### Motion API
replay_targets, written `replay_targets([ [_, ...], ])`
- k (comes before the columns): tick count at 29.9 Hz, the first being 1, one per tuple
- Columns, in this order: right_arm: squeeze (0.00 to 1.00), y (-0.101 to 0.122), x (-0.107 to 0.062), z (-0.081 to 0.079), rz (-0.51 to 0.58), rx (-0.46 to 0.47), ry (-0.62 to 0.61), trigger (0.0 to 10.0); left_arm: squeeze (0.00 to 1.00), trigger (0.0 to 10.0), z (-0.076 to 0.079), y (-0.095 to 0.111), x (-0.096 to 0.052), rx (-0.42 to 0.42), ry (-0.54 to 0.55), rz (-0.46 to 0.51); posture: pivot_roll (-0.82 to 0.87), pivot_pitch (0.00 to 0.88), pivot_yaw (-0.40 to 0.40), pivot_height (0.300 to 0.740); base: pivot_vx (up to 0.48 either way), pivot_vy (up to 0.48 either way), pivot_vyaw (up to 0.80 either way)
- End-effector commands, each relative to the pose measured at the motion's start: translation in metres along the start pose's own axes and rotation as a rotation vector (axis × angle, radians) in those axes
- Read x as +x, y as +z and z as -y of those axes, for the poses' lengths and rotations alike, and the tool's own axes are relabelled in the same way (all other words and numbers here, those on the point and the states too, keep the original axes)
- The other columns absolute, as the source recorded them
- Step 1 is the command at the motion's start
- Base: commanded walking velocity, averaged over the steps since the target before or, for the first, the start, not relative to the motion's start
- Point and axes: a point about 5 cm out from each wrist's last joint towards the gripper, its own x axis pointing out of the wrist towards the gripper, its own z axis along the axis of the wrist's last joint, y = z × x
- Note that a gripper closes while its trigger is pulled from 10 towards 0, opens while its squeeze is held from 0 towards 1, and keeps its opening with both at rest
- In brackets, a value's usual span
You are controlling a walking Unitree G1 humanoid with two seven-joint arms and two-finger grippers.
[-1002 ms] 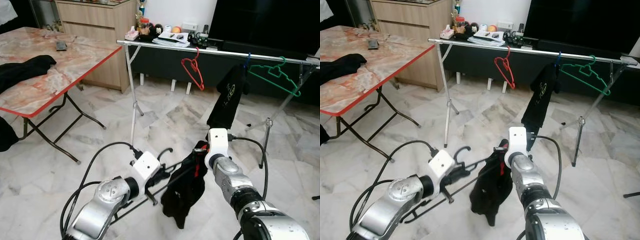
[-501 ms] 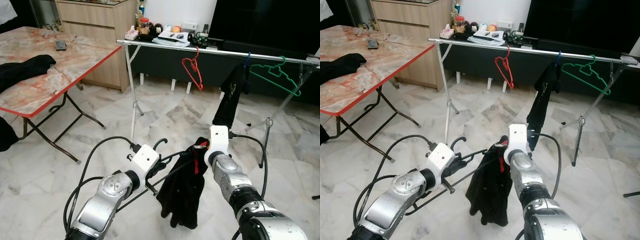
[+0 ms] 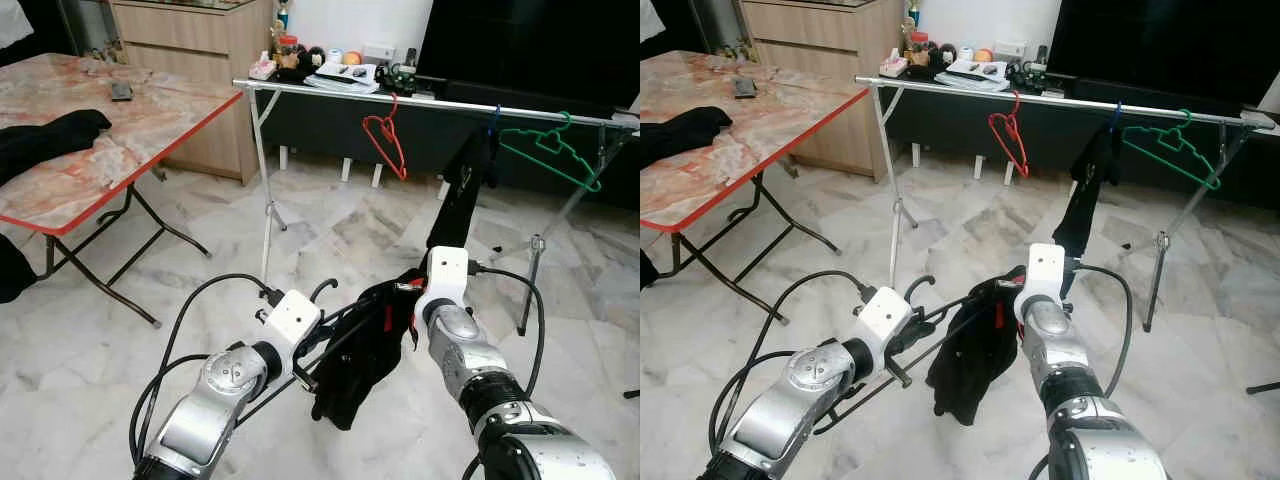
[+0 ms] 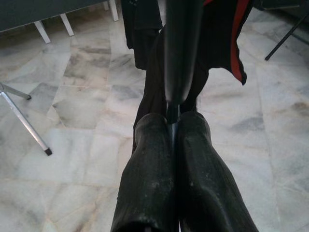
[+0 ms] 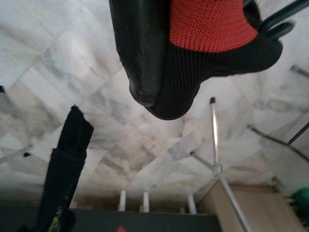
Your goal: Hang hanger
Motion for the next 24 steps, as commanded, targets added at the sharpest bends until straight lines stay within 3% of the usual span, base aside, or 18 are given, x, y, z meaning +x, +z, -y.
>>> replay_targets([
  [1, 0.0, 0.005, 0.0, -0.005, 0.013, -0.011, 0.036, 10.0, 0.0, 10.0, 0.001, 0.001, 0.002, 0.012, 0.003, -0.006, 0.14, 0.044, -0.083, 0.74, 0.0, 0.0, 0.0],
  [7, 0.0, 0.003, -0.001, -0.018, -0.008, -0.027, 0.134, 10.0, 0.0, 10.0, 0.008, 0.009, 0.002, -0.006, -0.052, 0.054, 0.14, 0.044, -0.083, 0.74, 0.0, 0.0, 0.0],
  [14, 0.0, 0.008, -0.001, -0.021, 0.0, 0.011, 0.161, 10.0, 0.0, 10.0, 0.011, 0.016, 0.002, -0.038, -0.077, 0.099, 0.13, 0.045, -0.084, 0.74, 0.0, 0.0, 0.0],
  [24, 0.0, 0.017, -0.001, 0.0, 0.037, -0.158, 0.156, 10.0, 0.0, 10.0, 0.022, 0.013, -0.004, -0.043, -0.191, 0.091, 0.14, 0.045, -0.082, 0.74, 0.0, 0.0, 0.0],
])
